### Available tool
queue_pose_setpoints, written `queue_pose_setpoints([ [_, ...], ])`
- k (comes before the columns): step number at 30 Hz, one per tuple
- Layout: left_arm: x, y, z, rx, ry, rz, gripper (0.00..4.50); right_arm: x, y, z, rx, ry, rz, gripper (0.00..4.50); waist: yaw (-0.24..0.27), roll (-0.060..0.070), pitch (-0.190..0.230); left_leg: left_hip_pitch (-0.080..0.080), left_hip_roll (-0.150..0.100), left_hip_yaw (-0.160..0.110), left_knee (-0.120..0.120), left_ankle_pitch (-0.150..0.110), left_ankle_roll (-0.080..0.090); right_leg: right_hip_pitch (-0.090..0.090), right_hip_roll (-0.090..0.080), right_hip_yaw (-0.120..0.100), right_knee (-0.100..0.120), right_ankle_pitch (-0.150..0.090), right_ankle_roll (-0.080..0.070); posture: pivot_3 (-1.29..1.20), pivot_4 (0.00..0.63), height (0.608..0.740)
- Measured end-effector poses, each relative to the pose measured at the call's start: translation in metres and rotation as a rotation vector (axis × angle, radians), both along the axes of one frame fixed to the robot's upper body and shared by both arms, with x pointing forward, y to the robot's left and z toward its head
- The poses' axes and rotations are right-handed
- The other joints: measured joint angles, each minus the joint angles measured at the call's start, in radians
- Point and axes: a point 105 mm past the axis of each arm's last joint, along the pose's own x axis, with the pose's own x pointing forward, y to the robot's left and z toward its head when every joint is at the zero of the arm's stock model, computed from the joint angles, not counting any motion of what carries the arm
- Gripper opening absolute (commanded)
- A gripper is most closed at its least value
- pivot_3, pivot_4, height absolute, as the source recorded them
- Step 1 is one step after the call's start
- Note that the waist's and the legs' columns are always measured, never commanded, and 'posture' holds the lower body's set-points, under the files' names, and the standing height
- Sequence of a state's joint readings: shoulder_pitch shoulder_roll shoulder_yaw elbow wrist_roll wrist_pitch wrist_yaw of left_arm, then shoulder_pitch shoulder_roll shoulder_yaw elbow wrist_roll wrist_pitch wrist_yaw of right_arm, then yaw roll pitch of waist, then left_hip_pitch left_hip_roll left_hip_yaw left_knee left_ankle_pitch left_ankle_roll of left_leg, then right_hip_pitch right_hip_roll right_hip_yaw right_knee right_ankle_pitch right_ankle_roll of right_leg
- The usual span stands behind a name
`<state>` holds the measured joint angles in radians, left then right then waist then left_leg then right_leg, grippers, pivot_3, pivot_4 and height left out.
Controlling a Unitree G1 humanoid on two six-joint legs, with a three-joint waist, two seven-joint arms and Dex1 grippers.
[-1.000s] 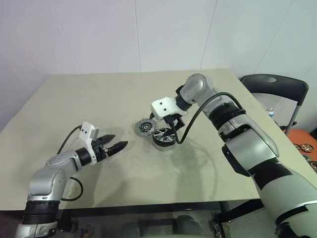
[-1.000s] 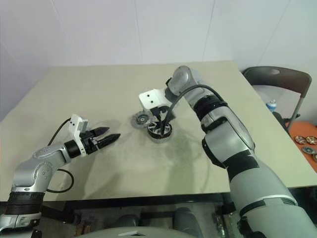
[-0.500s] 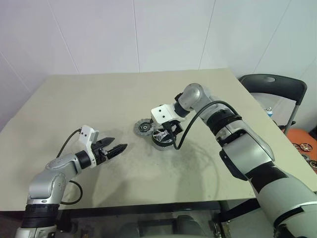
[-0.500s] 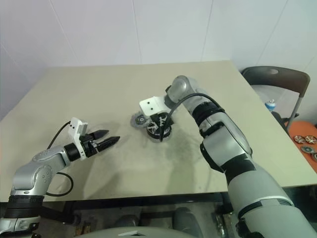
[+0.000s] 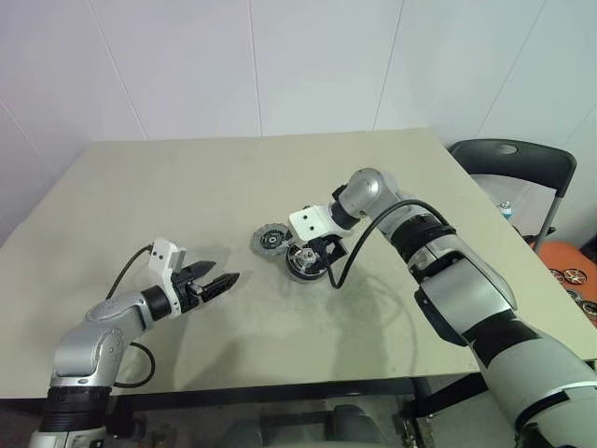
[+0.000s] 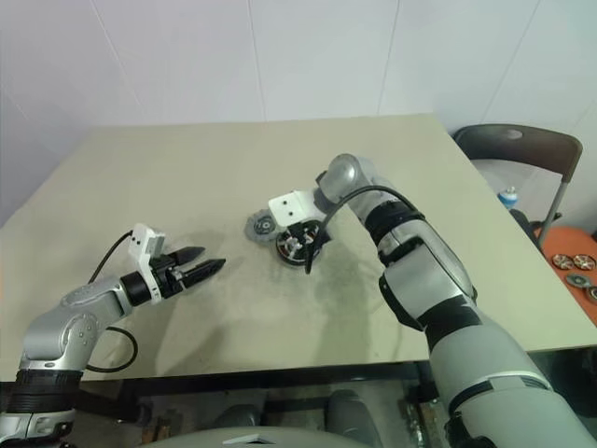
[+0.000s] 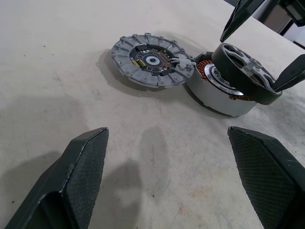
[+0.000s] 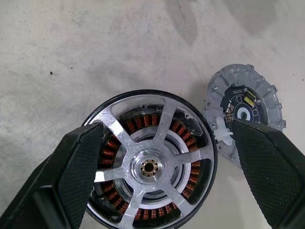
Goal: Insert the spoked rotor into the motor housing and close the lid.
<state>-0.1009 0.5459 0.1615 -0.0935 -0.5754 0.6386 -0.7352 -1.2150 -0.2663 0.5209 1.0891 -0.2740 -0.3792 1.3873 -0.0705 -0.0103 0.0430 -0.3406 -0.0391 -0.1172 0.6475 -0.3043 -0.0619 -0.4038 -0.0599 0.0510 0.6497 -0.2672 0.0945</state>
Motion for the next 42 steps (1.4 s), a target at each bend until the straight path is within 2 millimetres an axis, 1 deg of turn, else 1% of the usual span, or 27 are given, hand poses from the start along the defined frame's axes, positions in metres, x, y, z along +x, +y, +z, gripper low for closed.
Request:
queue_pose_setpoints([
  [4, 0.000, 0.000, 0.000, 0.000, 0.000, 0.000, 4.26, -0.002, 0.000, 0.001, -0.006, 0.001, 0.014, 4.46, 0.000, 0.000, 0.000, 0.000, 0.000, 0.000, 0.000, 0.000, 0.000, 0.000, 0.000, 0.000, 0.000, 0.000, 0.000, 0.00, 0.000, 0.740],
  [8, 0.000, 0.000, 0.000, 0.000, -0.001, 0.002, 4.26, 0.000, -0.006, 0.004, -0.009, -0.001, 0.004, 4.46, 0.000, 0.000, 0.000, 0.000, 0.000, 0.000, 0.000, 0.000, 0.000, 0.000, 0.000, 0.000, 0.000, 0.000, 0.000, 0.00, 0.000, 0.740],
  [11, 0.000, -0.001, 0.000, -0.004, -0.003, 0.002, 4.26, 0.002, -0.007, 0.006, 0.003, -0.011, -0.010, 3.89, 0.000, 0.000, 0.000, 0.000, 0.000, 0.000, 0.000, 0.000, 0.000, 0.000, 0.000, 0.000, 0.000, 0.000, 0.000, 0.00, 0.000, 0.740],
  [12, 0.000, -0.001, 0.000, -0.005, -0.005, 0.002, 4.26, 0.003, -0.007, 0.006, 0.006, -0.014, -0.012, 3.63, 0.000, 0.000, 0.000, 0.000, 0.000, 0.000, 0.000, 0.000, 0.000, 0.000, 0.000, 0.000, 0.000, 0.000, 0.000, 0.00, 0.000, 0.740],
  [13, 0.001, -0.002, 0.001, -0.007, -0.011, 0.002, 4.26, 0.003, -0.007, 0.006, 0.007, -0.016, -0.013, 3.23, 0.000, 0.000, 0.000, 0.000, 0.000, 0.000, 0.000, 0.000, 0.000, 0.000, 0.000, 0.000, 0.000, 0.000, 0.000, 0.00, 0.000, 0.740],
  [15, 0.001, -0.002, 0.001, -0.008, -0.014, 0.004, 4.26, 0.003, -0.007, 0.006, 0.008, -0.015, -0.014, 2.58, 0.000, 0.000, 0.000, 0.000, 0.000, 0.000, 0.000, 0.000, 0.000, 0.000, 0.000, 0.000, 0.000, 0.000, 0.000, 0.00, 0.000, 0.740],
  [24, 0.002, -0.002, 0.001, -0.007, -0.016, 0.008, 4.26, 0.003, -0.012, 0.006, -0.002, -0.010, -0.019, 2.58, 0.000, 0.000, 0.000, 0.000, 0.000, 0.000, 0.000, 0.000, 0.000, 0.000, 0.000, 0.000, 0.000, 0.000, 0.000, 0.00, 0.000, 0.740],
  [29, 0.002, -0.001, 0.001, -0.004, -0.016, 0.012, 4.26, 0.000, -0.017, -0.004, -0.014, 0.006, -0.017, 2.58, 0.000, 0.000, 0.000, 0.000, 0.000, 0.000, 0.000, 0.000, 0.000, 0.000, 0.000, 0.000, 0.000, 0.000, 0.000, 0.00, 0.000, 0.740],
  [33, 0.002, -0.001, 0.000, 0.000, -0.015, 0.017, 4.26, -0.003, -0.018, -0.008, -0.019, -0.009, 0.004, 2.58, 0.000, 0.000, 0.000, 0.000, 0.000, 0.000, 0.000, 0.000, 0.000, 0.000, 0.000, 0.000, 0.000, 0.000, 0.000, 0.00, 0.000, 0.740],
  [34, 0.002, -0.001, 0.000, 0.000, -0.016, 0.018, 4.26, -0.003, -0.018, -0.008, -0.018, -0.011, 0.006, 2.22, 0.000, 0.000, 0.000, 0.000, 0.000, 0.000, 0.000, 0.000, 0.000, 0.000, 0.000, 0.000, 0.000, 0.000, 0.000, 0.00, 0.000, 0.740],
  [35, 0.002, -0.001, 0.000, -0.001, -0.015, 0.018, 4.26, -0.003, -0.017, -0.008, -0.014, -0.011, 0.007, 2.03, 0.000, 0.000, 0.000, 0.000, 0.000, 0.000, 0.000, 0.000, 0.000, 0.000, 0.000, 0.000, 0.000, 0.000, 0.000, 0.00, 0.000, 0.740],
  [36, 0.002, -0.001, 0.000, -0.002, -0.015, 0.018, 4.26, -0.003, -0.016, -0.008, -0.011, -0.014, 0.008, 1.73, 0.001, 0.000, 0.000, 0.000, 0.000, 0.000, 0.000, 0.000, 0.000, 0.000, 0.000, 0.000, 0.000, 0.000, 0.000, 0.00, 0.000, 0.740],
  [37, 0.002, -0.002, 0.000, -0.003, -0.015, 0.018, 4.26, -0.003, -0.016, -0.007, -0.007, -0.019, 0.008, 1.33, 0.001, 0.000, 0.000, 0.000, 0.000, 0.000, 0.000, 0.000, 0.000, 0.000, 0.000, 0.000, 0.000, 0.000, 0.000, 0.00, 0.000, 0.740],
  [38, 0.002, -0.002, 0.000, -0.003, -0.015, 0.019, 4.26, -0.002, -0.014, -0.005, 0.005, -0.032, 0.004, 1.07, 0.001, 0.000, 0.000, 0.000, 0.000, 0.000, 0.000, 0.000, 0.000, 0.000, 0.000, 0.000, 0.000, 0.000, 0.000, 0.00, 0.000, 0.740],
  [42, 0.003, -0.002, -0.001, 0.003, -0.015, 0.021, 4.26, 0.001, -0.011, -0.002, 0.034, -0.062, -0.010, 1.03, 0.000, -0.001, 0.000, 0.001, 0.000, 0.000, 0.000, 0.000, 0.000, 0.001, 0.000, 0.000, 0.000, 0.000, 0.000, 0.00, 0.000, 0.740],
])
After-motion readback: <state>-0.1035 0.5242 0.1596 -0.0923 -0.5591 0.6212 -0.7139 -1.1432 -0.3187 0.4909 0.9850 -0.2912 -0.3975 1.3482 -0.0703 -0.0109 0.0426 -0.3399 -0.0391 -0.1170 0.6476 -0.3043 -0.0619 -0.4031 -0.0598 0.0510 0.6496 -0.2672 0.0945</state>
